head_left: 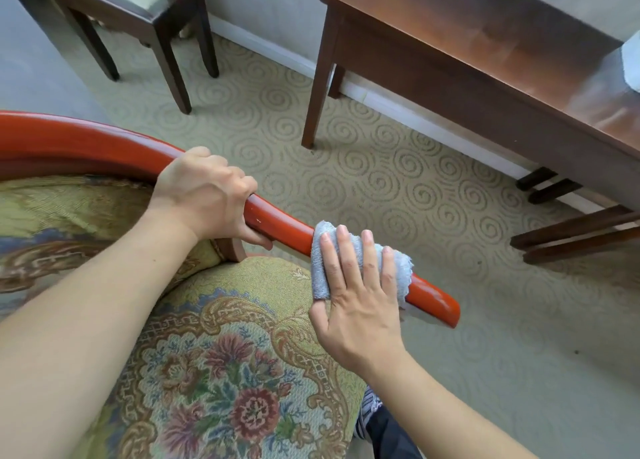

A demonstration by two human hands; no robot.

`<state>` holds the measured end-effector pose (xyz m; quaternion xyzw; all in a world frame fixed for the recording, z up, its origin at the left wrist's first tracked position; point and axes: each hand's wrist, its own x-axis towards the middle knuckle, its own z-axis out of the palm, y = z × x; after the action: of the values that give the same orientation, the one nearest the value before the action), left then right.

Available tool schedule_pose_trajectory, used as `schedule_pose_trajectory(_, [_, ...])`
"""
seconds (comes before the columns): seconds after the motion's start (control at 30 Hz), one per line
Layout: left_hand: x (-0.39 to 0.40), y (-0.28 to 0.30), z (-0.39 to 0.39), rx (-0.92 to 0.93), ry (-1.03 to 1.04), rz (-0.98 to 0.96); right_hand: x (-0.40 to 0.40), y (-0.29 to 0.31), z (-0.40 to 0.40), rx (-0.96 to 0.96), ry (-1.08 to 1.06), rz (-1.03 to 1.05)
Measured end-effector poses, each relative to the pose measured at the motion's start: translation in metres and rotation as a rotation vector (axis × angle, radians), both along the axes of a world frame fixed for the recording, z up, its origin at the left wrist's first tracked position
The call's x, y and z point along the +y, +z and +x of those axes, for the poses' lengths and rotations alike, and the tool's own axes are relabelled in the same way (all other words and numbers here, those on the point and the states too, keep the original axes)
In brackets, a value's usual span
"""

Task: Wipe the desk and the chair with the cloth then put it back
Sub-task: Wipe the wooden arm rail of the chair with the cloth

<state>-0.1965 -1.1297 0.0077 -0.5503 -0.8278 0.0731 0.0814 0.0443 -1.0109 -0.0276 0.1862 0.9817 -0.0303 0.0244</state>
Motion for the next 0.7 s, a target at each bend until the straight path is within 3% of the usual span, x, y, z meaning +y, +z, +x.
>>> schedule_pose_trajectory(0.23, [0.001,0.002,0.002,0.004,0.032,-0.012,-0.013,0.012,-0.059,-0.082,0.060,-0.163])
schedule_pose_trajectory(0.4, [0.002,0.010,0.004,-0.057,0.104,-0.072,0.006,0.025,-0.019,-0.103,0.123,-0.094])
schedule_pose_trajectory(0.53, [-0.006,0.031,-0.004,-0.261,0.048,-0.021,0.030,0.026,0.020,-0.061,0.107,-0.027])
schedule_pose_trajectory(0.7, [-0.043,0.064,-0.016,-0.210,0.127,0.017,0.014,0.027,0.002,-0.091,-0.007,-0.054])
